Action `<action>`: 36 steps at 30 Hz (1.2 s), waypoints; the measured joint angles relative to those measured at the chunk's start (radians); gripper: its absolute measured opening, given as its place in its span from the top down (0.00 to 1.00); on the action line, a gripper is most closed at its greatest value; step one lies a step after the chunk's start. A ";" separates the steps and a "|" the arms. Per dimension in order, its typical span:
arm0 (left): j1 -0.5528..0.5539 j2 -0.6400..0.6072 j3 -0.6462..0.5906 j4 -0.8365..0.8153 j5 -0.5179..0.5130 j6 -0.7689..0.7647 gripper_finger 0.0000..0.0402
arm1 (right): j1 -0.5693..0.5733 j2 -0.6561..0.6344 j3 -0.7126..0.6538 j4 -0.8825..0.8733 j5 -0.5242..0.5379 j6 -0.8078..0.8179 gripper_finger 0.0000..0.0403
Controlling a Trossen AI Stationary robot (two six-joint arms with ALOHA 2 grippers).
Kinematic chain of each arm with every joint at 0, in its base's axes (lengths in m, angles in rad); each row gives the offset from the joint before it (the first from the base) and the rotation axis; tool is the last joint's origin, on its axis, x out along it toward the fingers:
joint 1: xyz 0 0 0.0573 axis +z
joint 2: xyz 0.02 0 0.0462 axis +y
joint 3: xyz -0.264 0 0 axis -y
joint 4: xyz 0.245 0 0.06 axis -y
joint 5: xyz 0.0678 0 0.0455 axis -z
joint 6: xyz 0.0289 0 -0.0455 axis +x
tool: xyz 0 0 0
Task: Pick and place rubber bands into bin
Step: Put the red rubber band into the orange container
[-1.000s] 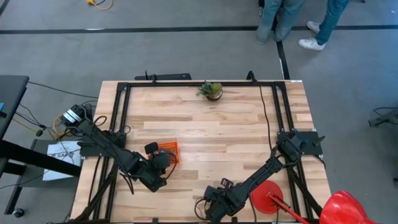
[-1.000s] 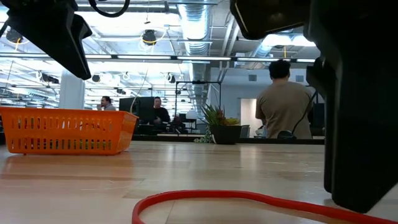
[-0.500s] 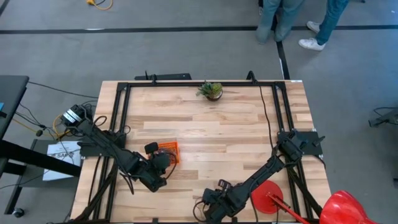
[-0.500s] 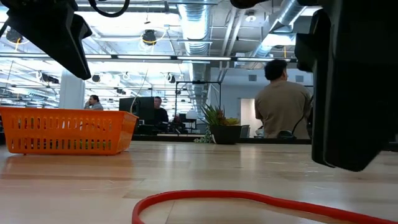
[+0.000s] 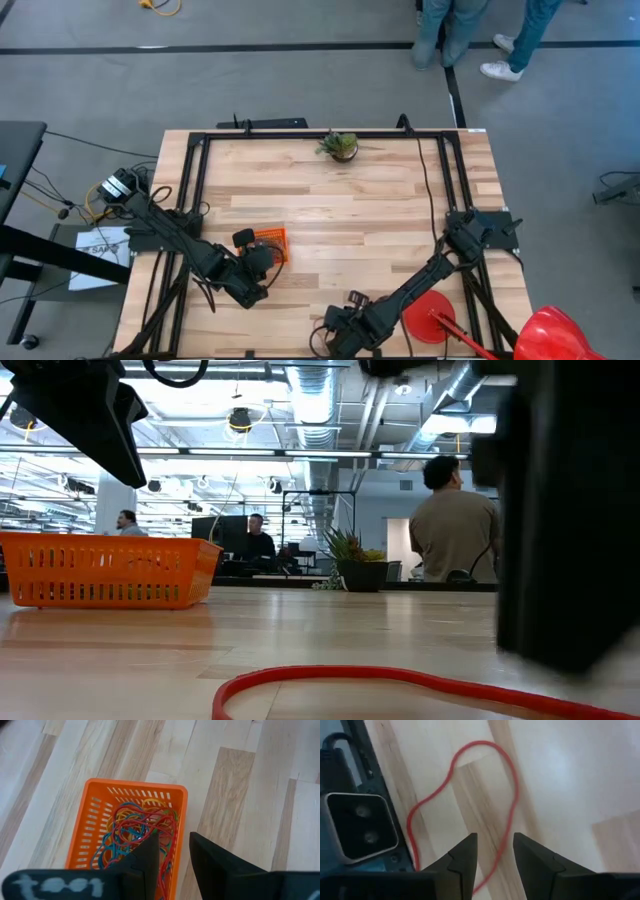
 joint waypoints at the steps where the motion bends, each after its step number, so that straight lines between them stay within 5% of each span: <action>1: 0.000 0.000 0.000 0.000 0.000 0.000 0.76 | 0.000 0.009 0.000 0.004 0.001 0.000 0.70; 10: 0.000 0.000 0.000 0.000 0.000 0.000 0.76 | 0.002 0.033 0.001 0.001 0.019 -0.030 0.72; 18: 0.000 0.000 0.000 0.000 0.000 0.000 0.76 | -0.005 0.047 0.001 0.002 0.057 -0.160 0.97; 23: 0.000 0.000 0.000 0.000 0.000 0.000 0.76 | -0.010 0.037 0.003 0.014 0.060 -0.229 0.98; 36: 0.000 0.000 0.000 0.005 0.000 0.000 0.76 | -0.155 -0.025 0.253 -0.267 0.357 -0.463 1.00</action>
